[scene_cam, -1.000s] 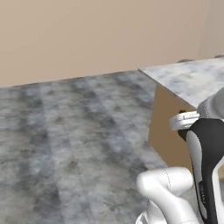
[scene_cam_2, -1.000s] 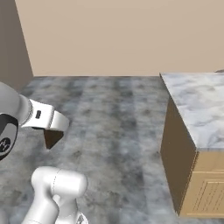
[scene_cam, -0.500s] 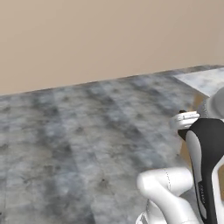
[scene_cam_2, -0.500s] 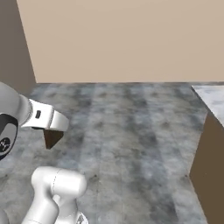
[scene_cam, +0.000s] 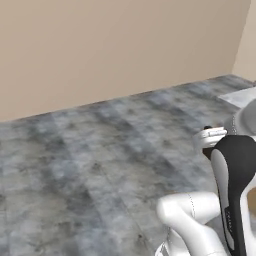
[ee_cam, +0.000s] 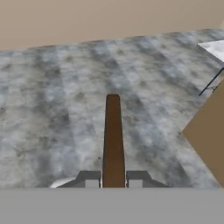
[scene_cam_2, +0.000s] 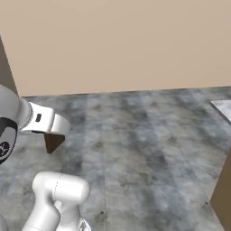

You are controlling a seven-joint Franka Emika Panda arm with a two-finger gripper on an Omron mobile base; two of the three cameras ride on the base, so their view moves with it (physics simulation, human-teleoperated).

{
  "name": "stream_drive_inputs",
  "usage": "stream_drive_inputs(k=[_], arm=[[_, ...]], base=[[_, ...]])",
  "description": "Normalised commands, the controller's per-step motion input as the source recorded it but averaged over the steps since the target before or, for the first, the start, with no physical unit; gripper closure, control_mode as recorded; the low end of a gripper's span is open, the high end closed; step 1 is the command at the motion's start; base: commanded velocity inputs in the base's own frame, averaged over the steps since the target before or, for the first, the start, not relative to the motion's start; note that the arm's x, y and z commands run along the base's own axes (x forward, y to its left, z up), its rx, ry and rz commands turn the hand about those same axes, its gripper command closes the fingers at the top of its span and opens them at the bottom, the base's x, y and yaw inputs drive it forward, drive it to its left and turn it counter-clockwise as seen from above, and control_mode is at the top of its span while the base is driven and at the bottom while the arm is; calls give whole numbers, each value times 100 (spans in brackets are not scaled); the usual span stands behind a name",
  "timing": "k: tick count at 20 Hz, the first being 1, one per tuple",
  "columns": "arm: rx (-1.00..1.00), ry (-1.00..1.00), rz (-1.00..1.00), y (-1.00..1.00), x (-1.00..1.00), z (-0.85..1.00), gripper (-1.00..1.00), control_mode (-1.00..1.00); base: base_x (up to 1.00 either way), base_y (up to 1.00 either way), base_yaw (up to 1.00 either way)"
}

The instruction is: Start the toaster. Once the lever pops up, take the bread to the plate on the dining counter.

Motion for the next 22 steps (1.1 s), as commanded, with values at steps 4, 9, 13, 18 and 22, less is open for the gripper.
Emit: stream_drive_inputs(k=[4, 9, 13, 18, 22], arm=[[0, 0, 0, 0, 0, 0, 100, 100], [0, 0, 0, 0, 0, 0, 100, 100], [0, 0, 0, 0, 0, 0, 100, 100], [0, 0, 0, 0, 0, 0, 100, 100], [0, 0, 0, 0, 0, 0, 100, 100]], base=[[90, 48, -28], [90, 47, -27], [88, 49, -27], [84, 46, -29], [74, 37, -39]])
